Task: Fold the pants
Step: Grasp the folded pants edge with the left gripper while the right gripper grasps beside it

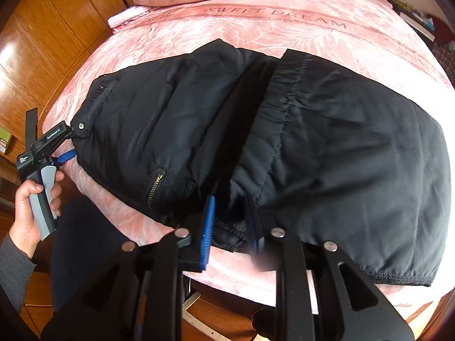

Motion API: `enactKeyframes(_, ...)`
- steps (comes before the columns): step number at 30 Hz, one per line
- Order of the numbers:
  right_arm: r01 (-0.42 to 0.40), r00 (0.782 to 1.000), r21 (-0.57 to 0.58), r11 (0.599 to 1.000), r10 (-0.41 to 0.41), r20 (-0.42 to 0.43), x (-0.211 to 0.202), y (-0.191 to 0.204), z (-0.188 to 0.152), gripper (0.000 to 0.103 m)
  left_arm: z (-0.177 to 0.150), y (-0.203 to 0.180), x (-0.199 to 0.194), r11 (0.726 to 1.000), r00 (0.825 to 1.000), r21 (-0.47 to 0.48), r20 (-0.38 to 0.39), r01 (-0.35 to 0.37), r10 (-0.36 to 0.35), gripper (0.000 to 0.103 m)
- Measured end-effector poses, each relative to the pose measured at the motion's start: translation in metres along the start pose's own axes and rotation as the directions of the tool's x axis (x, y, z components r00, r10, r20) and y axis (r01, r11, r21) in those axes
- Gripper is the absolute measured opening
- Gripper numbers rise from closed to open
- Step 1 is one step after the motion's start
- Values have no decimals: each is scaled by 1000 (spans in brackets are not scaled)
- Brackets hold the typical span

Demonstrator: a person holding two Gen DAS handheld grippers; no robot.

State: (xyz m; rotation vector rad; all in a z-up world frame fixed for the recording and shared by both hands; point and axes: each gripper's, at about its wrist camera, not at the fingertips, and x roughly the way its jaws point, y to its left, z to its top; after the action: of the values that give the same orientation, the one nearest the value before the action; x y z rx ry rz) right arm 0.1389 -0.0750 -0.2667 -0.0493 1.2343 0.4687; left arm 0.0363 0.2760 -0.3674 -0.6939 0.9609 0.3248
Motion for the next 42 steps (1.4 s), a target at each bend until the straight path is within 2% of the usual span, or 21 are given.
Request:
enactKeyframes(1, -29, 1000, -1, 1000, 29, -4, -5, 1, 5, 48, 1, 2, -3, 1000, 1000, -5, 1, 14, -14, 99)
enactKeyframes(4, -90, 996, -51, 995, 89, -24, -27, 5, 32, 56, 7, 15, -14, 991, 995, -89, 39, 96, -93, 99)
enactKeyframes(6, -146, 989, -70, 987, 144, -40, -38, 10, 59, 81, 15, 28, -14, 967, 983, -175, 43, 182, -178, 99)
enactKeyframes(9, -228, 971, -129, 965, 216, -98, -41, 28, 112, 87, 22, 45, 1, 902, 949, -310, 7, 301, -315, 99)
enactKeyframes(12, -276, 955, -195, 941, 246, -168, -29, 58, 166, 91, 25, 55, 10, 863, 934, -380, 9, 334, -357, 99)
enactKeyframes(14, -335, 928, -233, 913, 277, -250, -11, 85, 200, 91, 25, 58, 13, 837, 924, -416, 19, 356, -383, 99)
enactKeyframes(16, -360, 910, -291, 886, 264, -321, 12, 116, 229, 91, 25, 60, 16, 818, 913, -436, 22, 376, -408, 99)
enactKeyframes(17, -370, 901, -321, 872, 253, -353, 25, 132, 242, 91, 25, 60, 16, 814, 913, -444, 25, 374, -406, 99)
enactKeyframes(21, -442, 830, -355, 824, 225, -511, 89, 190, 280, 91, 25, 58, 18, 791, 901, -470, 24, 392, -432, 95)
enactKeyframes(22, -451, 817, -371, 812, 209, -537, 104, 204, 286, 91, 24, 57, 19, 791, 899, -469, 17, 393, -437, 89)
enactKeyframes(23, -463, 801, -382, 800, 194, -566, 121, 217, 290, 92, 23, 56, 19, 799, 905, -467, 6, 379, -426, 78)
enactKeyframes(24, -471, 789, -393, 790, 178, -588, 137, 228, 293, 92, 20, 57, 18, 810, 916, -467, -2, 355, -402, 73)
enactKeyframes(26, -494, 761, -407, 768, 156, -629, 165, 249, 296, 92, 16, 61, 19, 798, 918, -492, 6, 347, -396, 63)
enactKeyframes(31, -554, 695, -431, 712, 112, -710, 217, 286, 292, 92, 12, 72, 23, 749, 897, -539, 30, 385, -440, 67)
enactKeyframes(34, -570, 665, -455, 684, 60, -744, 236, 299, 284, 91, 14, 70, 24, 753, 899, -536, 27, 382, -437, 69)
enactKeyframes(35, -571, 662, -467, 675, 42, -748, 240, 302, 282, 91, 14, 70, 24, 754, 901, -537, 28, 379, -434, 68)
enactKeyframes(37, -580, 646, -470, 665, 25, -763, 250, 307, 280, 91, 13, 70, 24, 758, 907, -540, 24, 366, -421, 60)
enactKeyframes(38, -587, 640, -471, 659, 21, -768, 253, 308, 279, 89, 13, 70, 24, 759, 910, -543, 22, 358, -414, 51)
enactKeyframes(39, -589, 637, -474, 654, 15, -771, 254, 309, 277, 82, 12, 71, 24, 764, 913, -543, 14, 349, -407, 46)
enactKeyframes(40, -590, 634, -477, 652, 8, -773, 257, 310, 276, 65, 11, 72, 24, 767, 916, -545, 8, 340, -401, 42)
enactKeyframes(42, -579, 644, -495, 647, -9, -765, 258, 311, 278, 49, 11, 71, 23, 769, 917, -542, 7, 339, -399, 37)
